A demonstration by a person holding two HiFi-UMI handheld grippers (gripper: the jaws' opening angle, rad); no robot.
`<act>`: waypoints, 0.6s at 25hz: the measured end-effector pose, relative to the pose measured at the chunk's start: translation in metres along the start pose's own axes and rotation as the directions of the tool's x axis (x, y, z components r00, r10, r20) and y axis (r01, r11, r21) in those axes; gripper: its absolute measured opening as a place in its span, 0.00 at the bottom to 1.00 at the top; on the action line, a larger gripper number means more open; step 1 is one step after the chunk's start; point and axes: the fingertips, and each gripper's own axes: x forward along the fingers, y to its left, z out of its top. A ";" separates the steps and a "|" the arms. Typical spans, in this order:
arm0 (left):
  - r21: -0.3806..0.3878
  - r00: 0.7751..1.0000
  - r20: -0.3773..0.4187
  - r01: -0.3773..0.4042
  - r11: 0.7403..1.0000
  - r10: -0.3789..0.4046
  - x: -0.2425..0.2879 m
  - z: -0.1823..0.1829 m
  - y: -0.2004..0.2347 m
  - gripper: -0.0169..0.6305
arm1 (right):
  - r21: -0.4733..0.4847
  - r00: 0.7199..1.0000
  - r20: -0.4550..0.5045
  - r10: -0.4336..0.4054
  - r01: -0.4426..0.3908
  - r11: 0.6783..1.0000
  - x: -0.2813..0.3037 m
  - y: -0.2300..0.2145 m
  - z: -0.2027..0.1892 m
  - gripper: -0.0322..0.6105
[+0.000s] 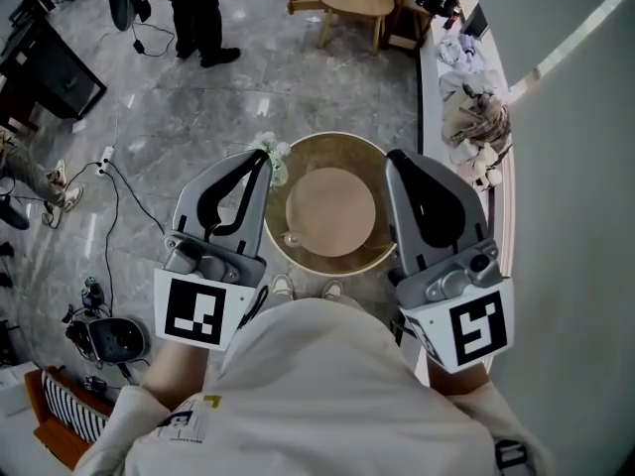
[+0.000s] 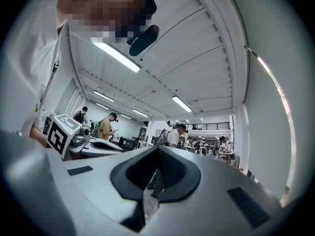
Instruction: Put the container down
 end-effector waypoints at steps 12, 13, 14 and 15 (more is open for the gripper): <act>0.005 1.000 -0.021 0.007 1.000 -0.007 0.001 0.006 -0.015 0.04 | 0.039 0.997 -0.077 0.030 -0.027 0.999 -0.013 -0.001 -0.021 0.06; 0.008 1.000 -0.017 0.009 1.000 -0.009 0.001 0.008 -0.016 0.04 | 0.039 0.997 -0.076 0.033 -0.030 0.999 -0.014 -0.001 -0.021 0.06; 0.013 1.000 -0.013 0.011 1.000 -0.011 0.000 0.010 -0.017 0.04 | 0.040 0.997 -0.076 0.034 -0.031 0.999 -0.015 -0.002 -0.021 0.06; 0.017 1.000 -0.009 0.012 1.000 -0.012 0.000 0.012 -0.017 0.04 | 0.041 0.996 -0.076 0.035 -0.032 0.999 -0.016 -0.002 -0.021 0.06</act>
